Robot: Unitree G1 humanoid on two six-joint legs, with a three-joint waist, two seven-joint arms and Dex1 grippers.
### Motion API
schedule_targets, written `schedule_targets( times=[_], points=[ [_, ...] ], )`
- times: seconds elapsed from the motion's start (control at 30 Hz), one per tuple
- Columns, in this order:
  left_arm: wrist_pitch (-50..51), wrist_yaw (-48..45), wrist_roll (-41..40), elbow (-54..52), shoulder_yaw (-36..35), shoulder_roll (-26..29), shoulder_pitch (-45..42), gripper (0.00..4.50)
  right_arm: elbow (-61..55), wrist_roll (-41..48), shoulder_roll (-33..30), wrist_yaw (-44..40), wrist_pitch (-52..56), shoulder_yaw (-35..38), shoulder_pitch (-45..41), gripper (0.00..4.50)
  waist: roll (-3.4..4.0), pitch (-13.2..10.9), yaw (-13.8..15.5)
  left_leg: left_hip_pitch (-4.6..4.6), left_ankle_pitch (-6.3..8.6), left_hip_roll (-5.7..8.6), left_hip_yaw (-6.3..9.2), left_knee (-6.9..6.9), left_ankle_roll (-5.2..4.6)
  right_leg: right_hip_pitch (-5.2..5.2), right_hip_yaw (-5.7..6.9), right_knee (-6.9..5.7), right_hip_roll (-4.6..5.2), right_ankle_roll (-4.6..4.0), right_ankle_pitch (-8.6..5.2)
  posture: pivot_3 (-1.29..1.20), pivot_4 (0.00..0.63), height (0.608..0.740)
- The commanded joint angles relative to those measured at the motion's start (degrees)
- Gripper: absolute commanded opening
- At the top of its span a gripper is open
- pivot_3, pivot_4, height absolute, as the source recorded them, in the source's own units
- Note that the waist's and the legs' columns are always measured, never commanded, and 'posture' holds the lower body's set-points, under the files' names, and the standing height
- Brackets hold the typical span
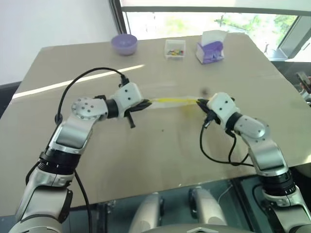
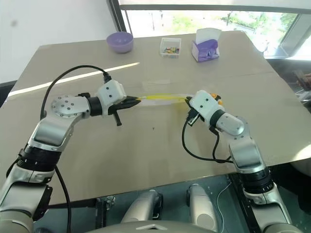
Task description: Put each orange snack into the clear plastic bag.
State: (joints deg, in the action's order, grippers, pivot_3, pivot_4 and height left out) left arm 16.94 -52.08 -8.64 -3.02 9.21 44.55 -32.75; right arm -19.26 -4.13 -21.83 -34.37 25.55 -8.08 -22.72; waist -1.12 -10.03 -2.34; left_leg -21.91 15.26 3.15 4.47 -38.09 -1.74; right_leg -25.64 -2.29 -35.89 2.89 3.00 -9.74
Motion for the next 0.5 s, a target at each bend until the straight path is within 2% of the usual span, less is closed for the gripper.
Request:
schedule_targets(
  times=[0.03,0.17,0.27,0.37,0.4,0.43,0.5],
  points=[
    [-1.4,-0.4,0.3,0.3,-1.8,-0.2,-1.4,0.00,-2.7,1.1,2.5,1.6,0.7,-1.4,-2.8,0.04,0.00,0.0,0.0,0.01,0.00,-0.01,0.00,0.00,0.00,0.01,0.01,-0.01,-0.01,0.00,0.00,0.00,0.150,0.740],
    [-1.5,-0.8,0.6,0.6,-1.7,-0.5,-2.1,0.00,-0.9,0.8,5.1,2.8,0.3,-3.3,-4.7,0.04,0.00,0.0,0.0,0.01,0.00,-0.04,0.01,-0.04,0.00,0.00,0.01,-0.05,-0.05,0.00,0.00,0.00,0.150,0.740],
    [-1.4,-0.8,0.8,0.0,-2.1,-0.3,-1.4,0.00,0.1,-1.8,1.4,2.1,-0.1,-4.3,-2.7,0.04,0.00,0.0,0.6,-0.08,-0.01,0.03,0.08,-0.18,0.01,0.04,0.09,-0.03,0.02,0.00,0.00,0.00,0.150,0.740],
    [-1.7,-0.4,1.3,-0.3,-2.5,0.1,-0.6,0.00,1.5,0.4,-0.8,0.9,-1.1,-2.3,-0.8,0.04,0.00,0.0,0.8,-0.09,-0.05,0.09,0.05,-0.21,0.08,0.05,0.10,0.00,0.10,0.01,0.00,0.00,0.150,0.740],
    [-1.8,-0.4,1.4,-0.4,-2.6,0.1,-0.4,0.00,1.9,0.6,-1.7,0.4,-1.9,-2.2,-0.2,0.64,0.00,0.0,0.8,-0.09,-0.05,0.09,0.05,-0.21,0.08,0.05,0.09,0.01,0.10,0.01,0.00,0.00,0.150,0.740],
    [-1.8,-0.3,1.5,-0.7,-2.6,0.1,-0.2,0.00,2.0,0.6,-2.6,0.1,-2.5,-2.3,0.4,0.80,0.00,0.0,0.7,-0.09,-0.05,0.08,0.05,-0.20,0.08,0.04,0.09,0.01,0.09,0.01,0.00,0.00,0.150,0.740],
    [-1.9,-0.1,1.6,-0.9,-2.7,-0.1,0.0,0.00,1.5,0.6,-3.8,0.3,-3.6,-1.6,1.6,1.72,0.00,0.0,0.6,-0.08,0.01,0.04,0.04,-0.19,-0.02,0.04,0.09,0.00,0.07,0.01,0.00,0.00,0.150,0.740]
  ],
)
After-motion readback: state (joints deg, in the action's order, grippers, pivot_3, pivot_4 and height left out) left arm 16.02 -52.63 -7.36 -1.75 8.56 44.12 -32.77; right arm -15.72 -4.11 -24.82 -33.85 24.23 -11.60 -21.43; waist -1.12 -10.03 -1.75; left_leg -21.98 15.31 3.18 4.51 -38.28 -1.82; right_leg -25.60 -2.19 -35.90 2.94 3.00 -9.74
